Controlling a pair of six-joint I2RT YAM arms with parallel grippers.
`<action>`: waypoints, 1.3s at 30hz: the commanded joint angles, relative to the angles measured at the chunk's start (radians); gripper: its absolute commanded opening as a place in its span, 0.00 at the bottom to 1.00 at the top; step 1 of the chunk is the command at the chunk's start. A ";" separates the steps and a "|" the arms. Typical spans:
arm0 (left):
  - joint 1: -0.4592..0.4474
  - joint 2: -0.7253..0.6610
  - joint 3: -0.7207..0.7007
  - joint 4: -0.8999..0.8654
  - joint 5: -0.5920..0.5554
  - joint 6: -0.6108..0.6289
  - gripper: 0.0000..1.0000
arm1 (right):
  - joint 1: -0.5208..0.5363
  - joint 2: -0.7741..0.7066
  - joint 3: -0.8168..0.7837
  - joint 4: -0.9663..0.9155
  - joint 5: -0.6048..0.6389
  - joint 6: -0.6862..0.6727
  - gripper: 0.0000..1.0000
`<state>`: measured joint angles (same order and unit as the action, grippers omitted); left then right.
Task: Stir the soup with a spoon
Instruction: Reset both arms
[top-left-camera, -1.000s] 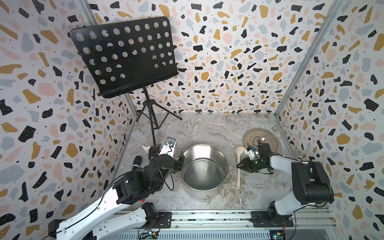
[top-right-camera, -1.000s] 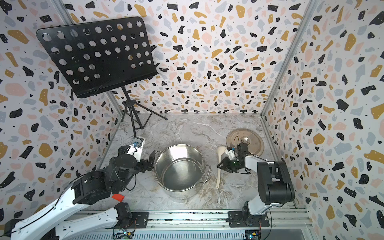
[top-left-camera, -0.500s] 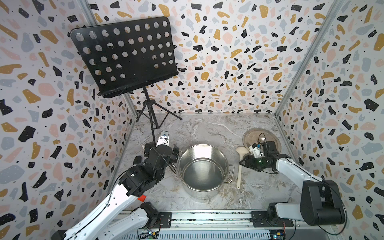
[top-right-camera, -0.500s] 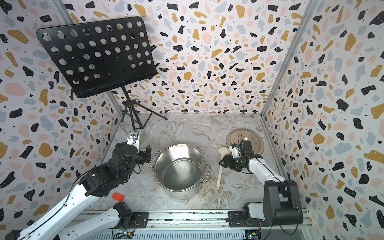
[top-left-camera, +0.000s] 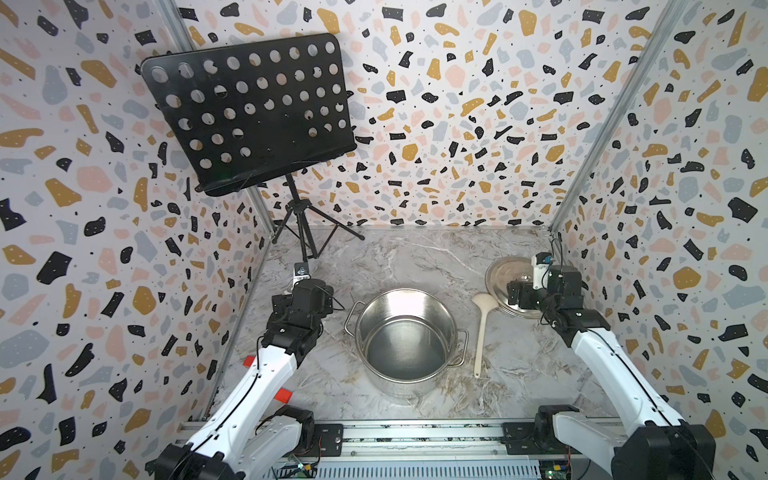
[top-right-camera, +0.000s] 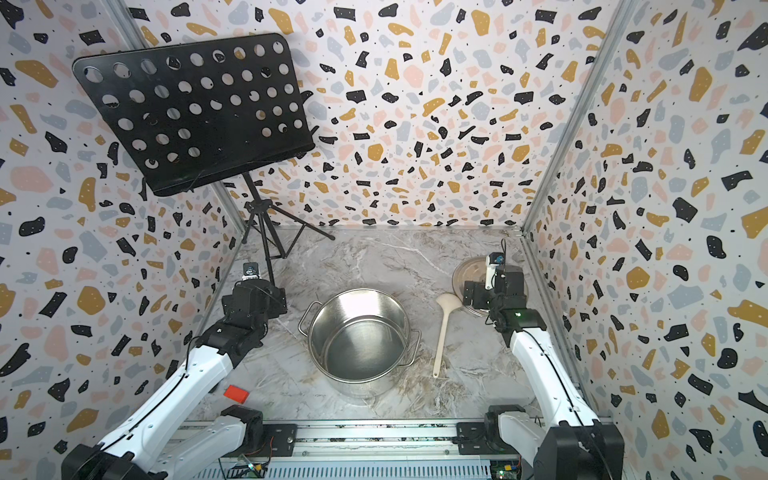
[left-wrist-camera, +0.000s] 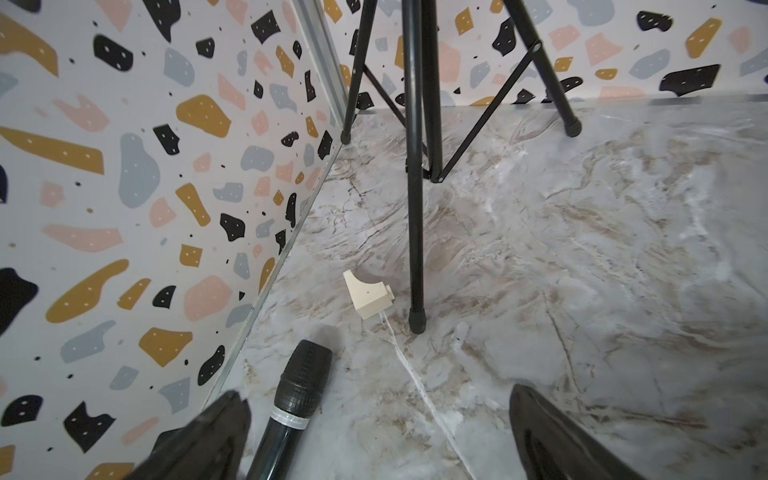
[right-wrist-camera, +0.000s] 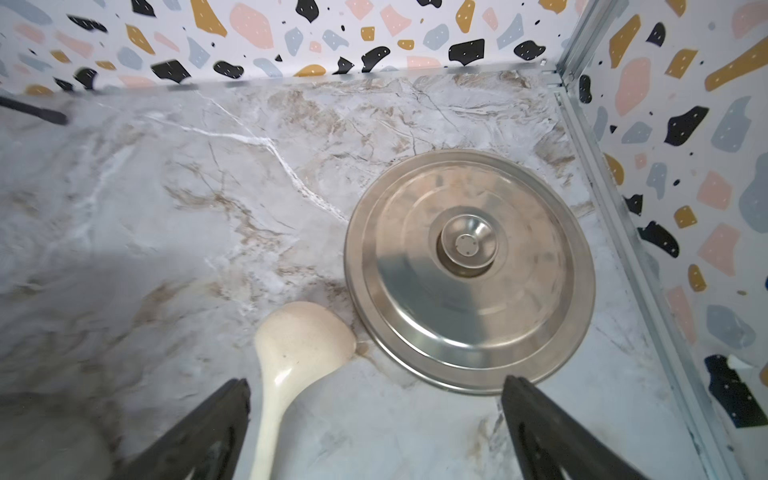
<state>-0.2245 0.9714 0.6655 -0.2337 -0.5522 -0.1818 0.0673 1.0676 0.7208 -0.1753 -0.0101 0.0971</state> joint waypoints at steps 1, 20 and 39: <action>0.046 0.003 -0.070 0.201 0.097 -0.026 0.99 | -0.008 0.003 -0.133 0.294 0.049 -0.118 1.00; 0.079 0.211 -0.246 0.662 0.321 0.161 1.00 | -0.045 0.435 -0.348 1.000 0.054 -0.119 1.00; 0.135 0.440 -0.322 1.004 0.436 0.202 0.99 | -0.047 0.450 -0.352 1.027 0.051 -0.120 1.00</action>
<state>-0.1024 1.4250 0.3119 0.7277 -0.1425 0.0296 0.0235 1.5284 0.3492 0.8314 0.0452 -0.0269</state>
